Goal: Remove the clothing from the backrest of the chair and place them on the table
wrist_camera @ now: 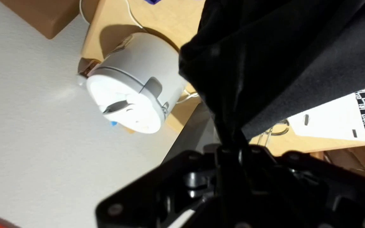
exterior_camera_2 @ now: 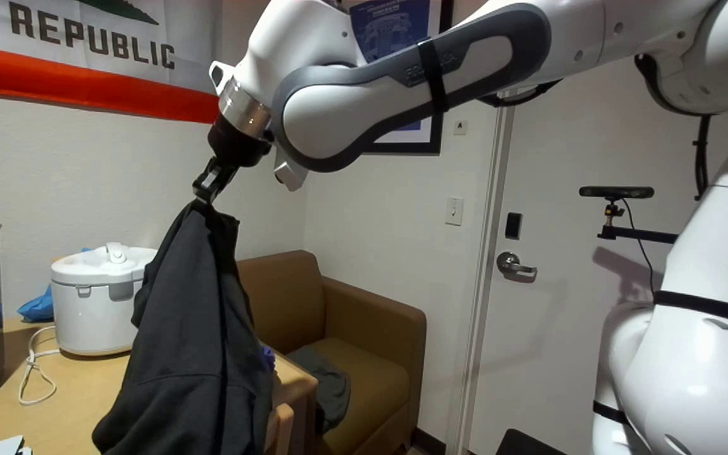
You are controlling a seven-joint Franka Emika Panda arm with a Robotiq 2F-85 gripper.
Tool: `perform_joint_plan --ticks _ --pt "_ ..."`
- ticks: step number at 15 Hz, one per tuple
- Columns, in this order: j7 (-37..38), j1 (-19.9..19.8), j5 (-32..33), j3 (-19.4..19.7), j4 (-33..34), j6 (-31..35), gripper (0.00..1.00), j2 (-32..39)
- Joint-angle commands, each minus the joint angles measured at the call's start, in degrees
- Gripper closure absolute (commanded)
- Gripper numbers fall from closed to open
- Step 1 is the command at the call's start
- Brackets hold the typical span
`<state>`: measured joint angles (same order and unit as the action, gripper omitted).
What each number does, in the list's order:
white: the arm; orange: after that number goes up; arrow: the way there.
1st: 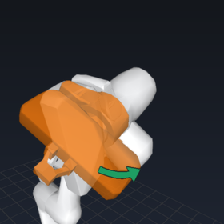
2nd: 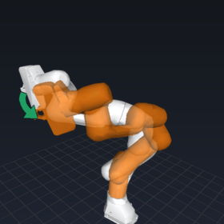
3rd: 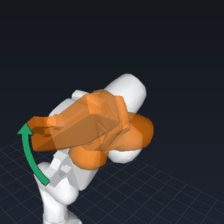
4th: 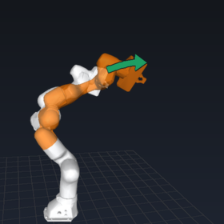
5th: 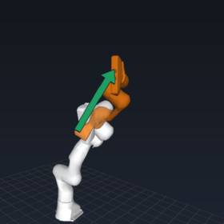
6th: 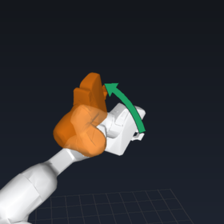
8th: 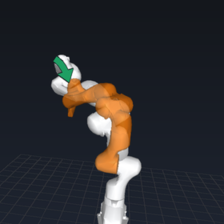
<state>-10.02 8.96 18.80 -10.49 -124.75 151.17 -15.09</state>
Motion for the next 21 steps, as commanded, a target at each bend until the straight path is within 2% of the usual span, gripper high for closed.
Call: perform_joint_plan --ticks 1,8,11,12,19,21 --pt "2.93 -2.45 4.75 -1.01 0.73 0.22 0.99 -5.26" --pt "3.71 -6.35 11.01 -1.99 4.19 1.95 0.99 -9.58" --pt "4.52 -7.72 14.47 -3.86 3.79 4.41 0.99 -10.50" --pt "1.95 -5.85 11.27 -1.98 3.59 2.36 0.96 -9.56" --pt "2.67 -6.36 12.49 -3.26 3.60 2.82 0.96 -9.68" --pt "2.87 -6.48 12.51 -3.18 3.70 3.35 0.99 -9.48"
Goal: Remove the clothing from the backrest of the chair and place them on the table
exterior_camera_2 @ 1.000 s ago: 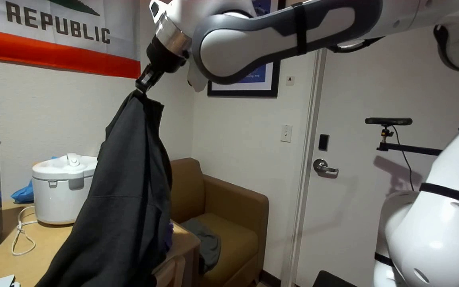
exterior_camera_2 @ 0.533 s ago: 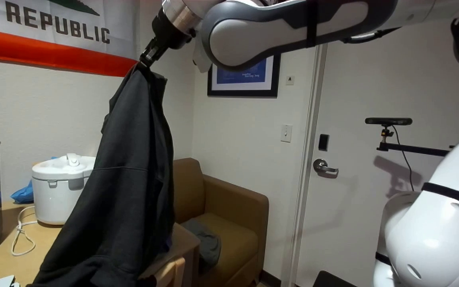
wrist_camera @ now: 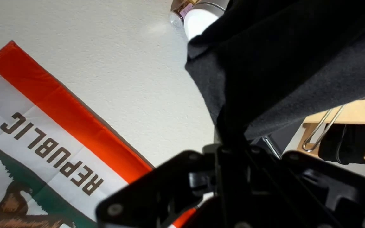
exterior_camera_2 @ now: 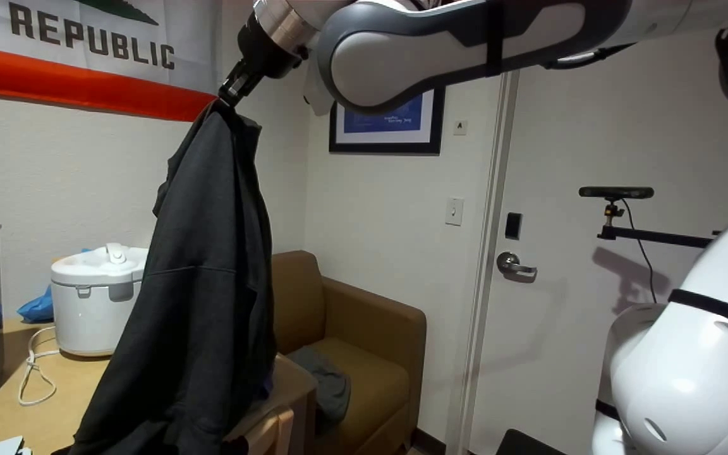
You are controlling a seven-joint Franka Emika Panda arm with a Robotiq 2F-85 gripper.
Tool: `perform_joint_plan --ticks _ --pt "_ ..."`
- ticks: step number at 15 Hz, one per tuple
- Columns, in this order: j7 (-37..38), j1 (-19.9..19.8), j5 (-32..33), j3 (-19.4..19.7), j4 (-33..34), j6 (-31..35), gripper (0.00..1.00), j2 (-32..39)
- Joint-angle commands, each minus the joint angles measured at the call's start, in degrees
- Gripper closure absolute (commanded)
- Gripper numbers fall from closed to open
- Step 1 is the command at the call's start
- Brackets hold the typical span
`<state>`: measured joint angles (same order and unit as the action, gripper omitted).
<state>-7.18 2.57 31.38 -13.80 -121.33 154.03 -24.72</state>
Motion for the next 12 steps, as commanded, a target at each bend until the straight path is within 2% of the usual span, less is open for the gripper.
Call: perform_joint_plan --ticks 1,12 --pt "0.10 -0.48 0.41 0.10 0.64 0.66 0.99 0.49" --pt "-1.10 -3.79 5.33 0.84 10.22 0.48 0.99 6.47"
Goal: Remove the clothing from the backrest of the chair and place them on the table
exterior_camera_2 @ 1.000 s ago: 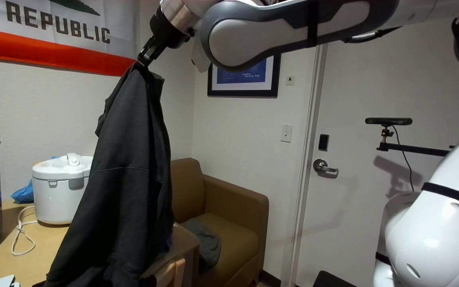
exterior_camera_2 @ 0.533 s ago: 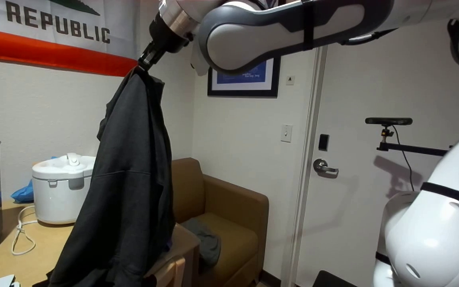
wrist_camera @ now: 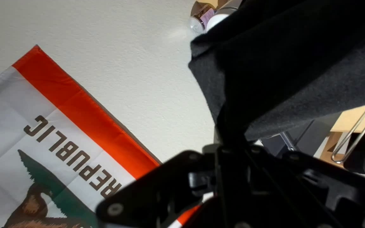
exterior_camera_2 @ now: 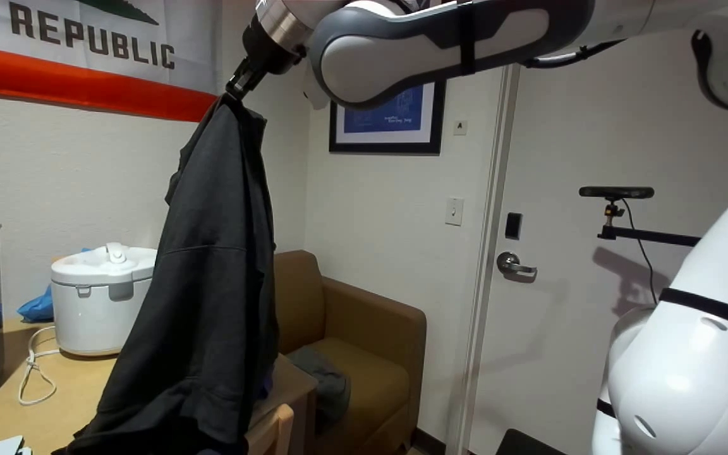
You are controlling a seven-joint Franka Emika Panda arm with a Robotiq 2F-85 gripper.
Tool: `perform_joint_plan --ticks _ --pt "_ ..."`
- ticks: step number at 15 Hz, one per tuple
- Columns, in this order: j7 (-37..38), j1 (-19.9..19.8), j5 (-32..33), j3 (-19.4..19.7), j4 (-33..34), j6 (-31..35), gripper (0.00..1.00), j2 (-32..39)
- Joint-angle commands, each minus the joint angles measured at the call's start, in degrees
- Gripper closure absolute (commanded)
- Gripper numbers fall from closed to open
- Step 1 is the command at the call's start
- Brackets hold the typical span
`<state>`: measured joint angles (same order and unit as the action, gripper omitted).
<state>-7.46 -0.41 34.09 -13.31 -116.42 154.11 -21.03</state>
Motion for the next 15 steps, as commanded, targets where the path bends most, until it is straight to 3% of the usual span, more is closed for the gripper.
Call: perform_joint_plan --ticks 1,12,14,15 --pt "-0.86 -0.85 3.46 0.52 6.57 0.15 0.99 3.53" --pt "-6.15 0.94 4.12 4.27 22.52 -0.63 0.99 12.38" --pt "-7.07 1.53 4.02 4.69 23.84 0.08 0.99 13.10" --pt "-5.09 1.47 4.07 4.86 20.10 -0.25 0.96 11.49"
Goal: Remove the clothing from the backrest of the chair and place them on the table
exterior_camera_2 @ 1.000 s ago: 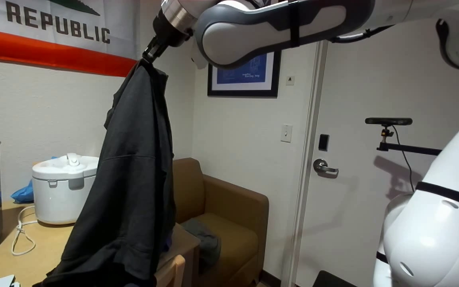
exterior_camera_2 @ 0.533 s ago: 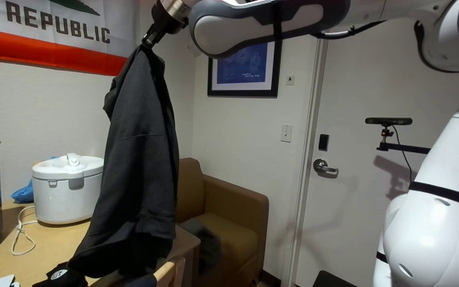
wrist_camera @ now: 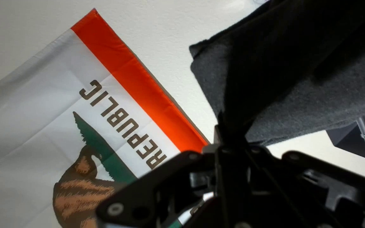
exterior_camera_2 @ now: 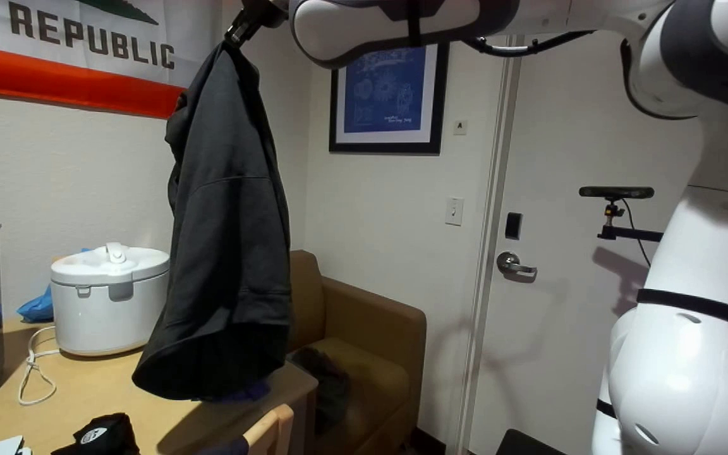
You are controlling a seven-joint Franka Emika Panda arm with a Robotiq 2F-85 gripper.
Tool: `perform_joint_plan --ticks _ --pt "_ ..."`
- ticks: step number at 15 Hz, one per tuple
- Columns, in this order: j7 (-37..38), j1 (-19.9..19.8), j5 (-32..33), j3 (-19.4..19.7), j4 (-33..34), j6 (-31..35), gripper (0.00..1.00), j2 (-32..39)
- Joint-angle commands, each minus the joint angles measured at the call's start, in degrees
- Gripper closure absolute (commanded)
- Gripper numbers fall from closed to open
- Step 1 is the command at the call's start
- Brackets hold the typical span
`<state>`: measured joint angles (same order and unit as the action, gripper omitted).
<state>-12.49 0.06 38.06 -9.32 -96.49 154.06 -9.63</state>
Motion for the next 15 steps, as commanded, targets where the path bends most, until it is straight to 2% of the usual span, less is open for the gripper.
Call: perform_joint_plan --ticks 1,7,8,15 --pt "-0.39 1.18 0.07 0.99 1.00 -0.20 0.96 0.58" --pt "-0.71 1.49 0.03 1.02 1.80 -0.20 0.96 1.19" --pt "-0.48 1.51 -0.15 1.02 1.91 -0.14 0.99 1.39" --pt "-0.95 1.23 1.91 1.53 10.15 -0.14 0.99 6.22"
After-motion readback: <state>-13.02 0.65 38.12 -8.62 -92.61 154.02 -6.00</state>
